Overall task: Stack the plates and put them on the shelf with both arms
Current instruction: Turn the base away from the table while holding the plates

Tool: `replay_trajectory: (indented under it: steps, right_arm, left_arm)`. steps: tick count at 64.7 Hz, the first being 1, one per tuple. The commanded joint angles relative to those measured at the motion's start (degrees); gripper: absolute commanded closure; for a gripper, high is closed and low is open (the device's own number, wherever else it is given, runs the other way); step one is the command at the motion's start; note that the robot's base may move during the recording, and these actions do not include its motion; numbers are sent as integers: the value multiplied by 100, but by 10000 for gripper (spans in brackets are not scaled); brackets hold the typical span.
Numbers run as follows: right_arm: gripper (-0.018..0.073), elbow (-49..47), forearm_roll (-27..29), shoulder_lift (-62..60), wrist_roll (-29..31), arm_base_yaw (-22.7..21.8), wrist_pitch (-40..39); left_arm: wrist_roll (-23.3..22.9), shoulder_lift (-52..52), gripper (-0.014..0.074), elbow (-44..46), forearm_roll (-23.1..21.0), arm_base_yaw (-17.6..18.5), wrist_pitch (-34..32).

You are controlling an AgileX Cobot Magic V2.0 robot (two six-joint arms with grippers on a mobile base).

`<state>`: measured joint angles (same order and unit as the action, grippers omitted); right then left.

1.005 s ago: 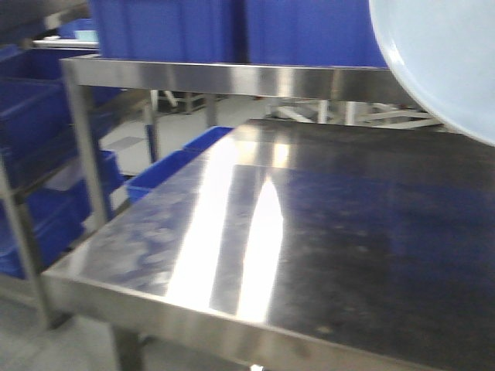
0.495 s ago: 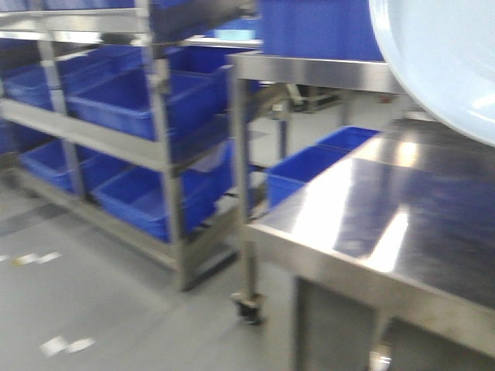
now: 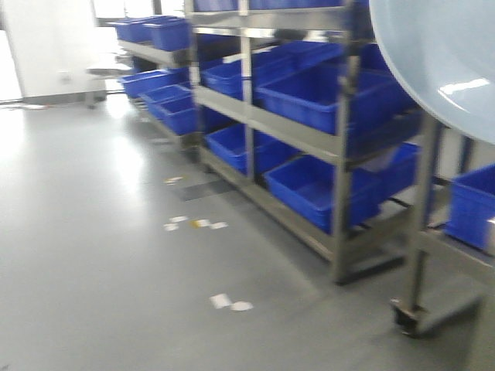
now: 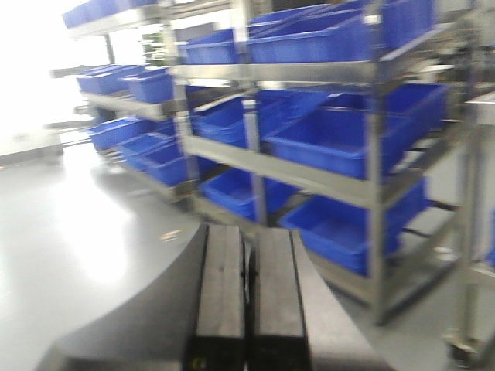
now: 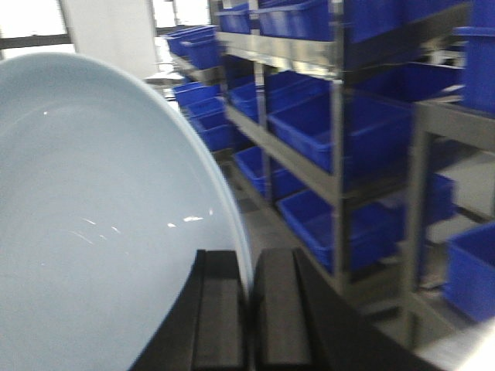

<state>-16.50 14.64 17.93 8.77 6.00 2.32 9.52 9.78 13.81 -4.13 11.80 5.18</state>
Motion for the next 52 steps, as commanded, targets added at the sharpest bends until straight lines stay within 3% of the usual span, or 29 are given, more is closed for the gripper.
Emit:
replay_trajectory:
  steps: [1, 52]
  right_arm:
    - [511, -183, 41, 11, 22, -37, -558]
    - [511, -183, 41, 11, 22, -37, -558]
  left_arm:
    - [-22, 50, 514, 173, -12, -14, -473]
    - [-22, 50, 514, 173, -12, -24, -473]
